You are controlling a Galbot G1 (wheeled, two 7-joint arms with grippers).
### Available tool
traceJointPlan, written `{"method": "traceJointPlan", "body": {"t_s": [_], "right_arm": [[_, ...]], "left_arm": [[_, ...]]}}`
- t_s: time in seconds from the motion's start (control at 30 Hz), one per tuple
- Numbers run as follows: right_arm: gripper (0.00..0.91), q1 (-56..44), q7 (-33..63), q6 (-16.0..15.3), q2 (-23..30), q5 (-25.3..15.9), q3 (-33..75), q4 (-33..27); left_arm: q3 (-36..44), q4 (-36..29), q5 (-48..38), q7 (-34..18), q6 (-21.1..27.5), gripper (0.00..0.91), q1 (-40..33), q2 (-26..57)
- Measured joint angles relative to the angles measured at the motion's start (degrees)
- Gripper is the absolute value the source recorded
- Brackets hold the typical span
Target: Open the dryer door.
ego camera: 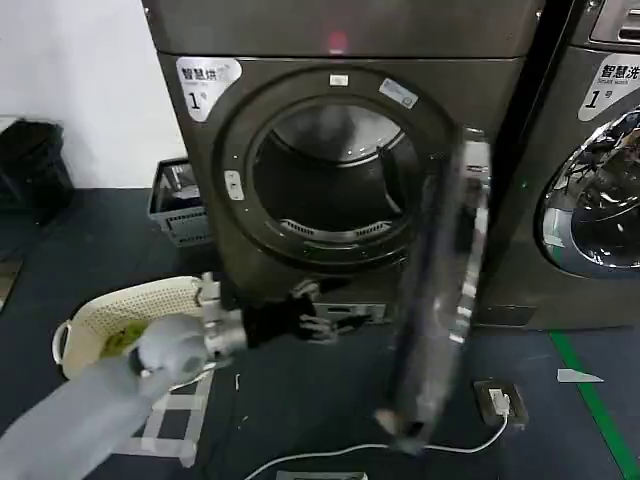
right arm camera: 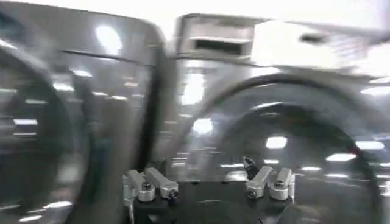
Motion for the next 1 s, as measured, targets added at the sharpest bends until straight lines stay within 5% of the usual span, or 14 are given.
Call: {"method": "traceJointPlan", "body": {"t_s": [0.33, 0.53, 1.0], "right_arm": [[0.907, -1.71, 13.96, 1.96, 0.69, -11.86, 14.69, -3.15], [0.907, -3.42, 17.84, -1.05, -0.53, -12.62, 21.39, -4.80], [0.907, -5.38, 13.15, 0.44, 0.22, -12.44, 25.65, -2.77]], "left_arm": [[12.59, 5.40, -0.34, 0.00, -1.13, 0.907, -11.88, -8.70], [18.07, 9.55, -0.27, -1.84, -1.22, 0.907, -17.71, -14.29], [24.89, 23.42, 3.95, -6.21, -4.25, 0.907, -24.82, -30.85]]}}
